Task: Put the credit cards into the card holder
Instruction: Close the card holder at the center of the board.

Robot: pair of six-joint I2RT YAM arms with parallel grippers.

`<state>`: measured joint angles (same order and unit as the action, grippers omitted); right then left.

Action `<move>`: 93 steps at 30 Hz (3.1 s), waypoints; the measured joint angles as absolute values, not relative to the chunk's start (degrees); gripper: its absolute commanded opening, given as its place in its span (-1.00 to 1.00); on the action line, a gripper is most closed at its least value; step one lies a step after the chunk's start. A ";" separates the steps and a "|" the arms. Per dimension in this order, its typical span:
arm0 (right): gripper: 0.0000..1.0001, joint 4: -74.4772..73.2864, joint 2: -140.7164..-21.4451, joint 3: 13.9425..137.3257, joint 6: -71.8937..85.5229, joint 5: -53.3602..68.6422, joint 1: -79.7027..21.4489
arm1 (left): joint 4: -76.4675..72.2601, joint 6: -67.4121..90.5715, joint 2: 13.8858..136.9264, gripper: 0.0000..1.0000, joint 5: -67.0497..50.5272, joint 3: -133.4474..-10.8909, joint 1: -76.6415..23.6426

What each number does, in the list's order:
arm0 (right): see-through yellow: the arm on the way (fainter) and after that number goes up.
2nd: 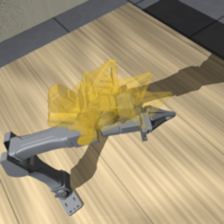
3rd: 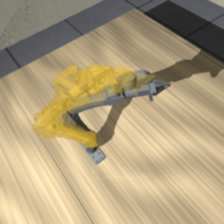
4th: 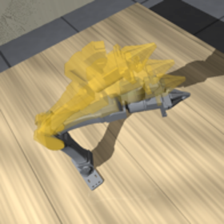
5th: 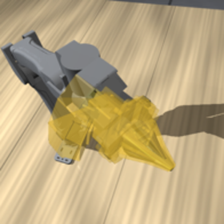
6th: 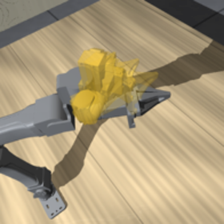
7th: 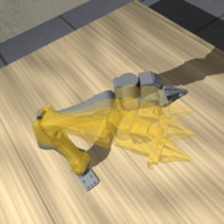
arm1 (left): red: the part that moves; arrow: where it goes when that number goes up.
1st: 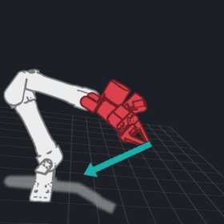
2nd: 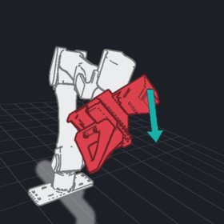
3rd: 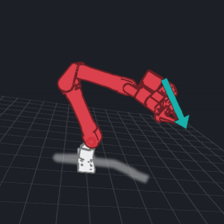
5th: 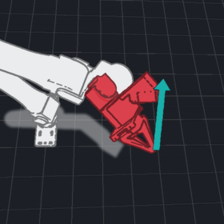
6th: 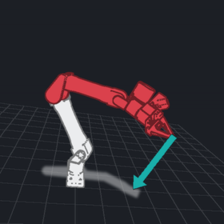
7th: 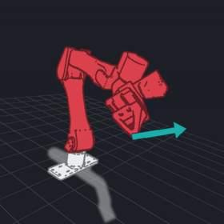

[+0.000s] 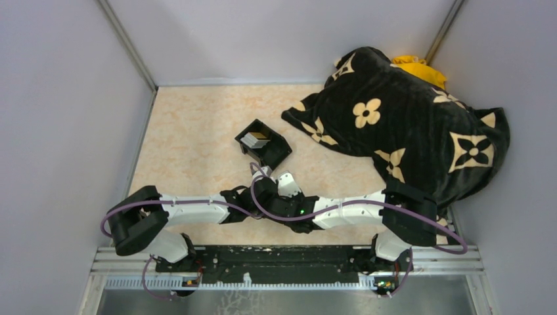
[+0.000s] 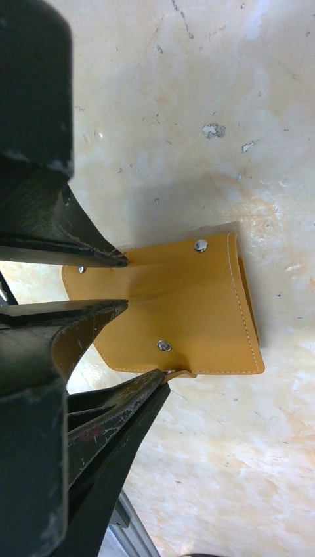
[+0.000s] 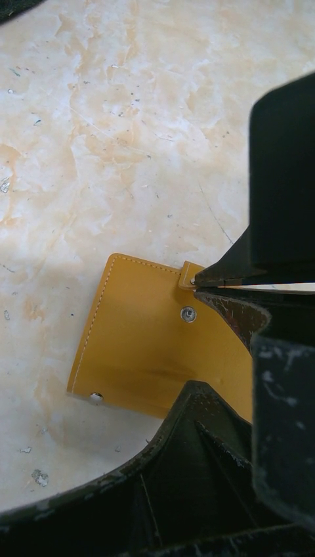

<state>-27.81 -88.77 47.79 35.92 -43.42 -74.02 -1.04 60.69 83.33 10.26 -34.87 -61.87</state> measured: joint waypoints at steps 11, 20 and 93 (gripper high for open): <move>-1.00 -27.53 -88.77 47.79 34.92 -42.28 -73.80 | -1.85 60.69 84.05 -0.38 10.22 -34.89 -61.63; -1.00 -27.53 -88.77 47.79 34.44 -41.87 -73.73 | -2.81 60.64 84.66 -0.38 10.11 -34.92 -61.56; -1.00 -23.66 -89.76 47.53 33.54 -39.99 -73.73 | -9.63 63.61 82.61 -0.39 6.74 -28.71 -61.28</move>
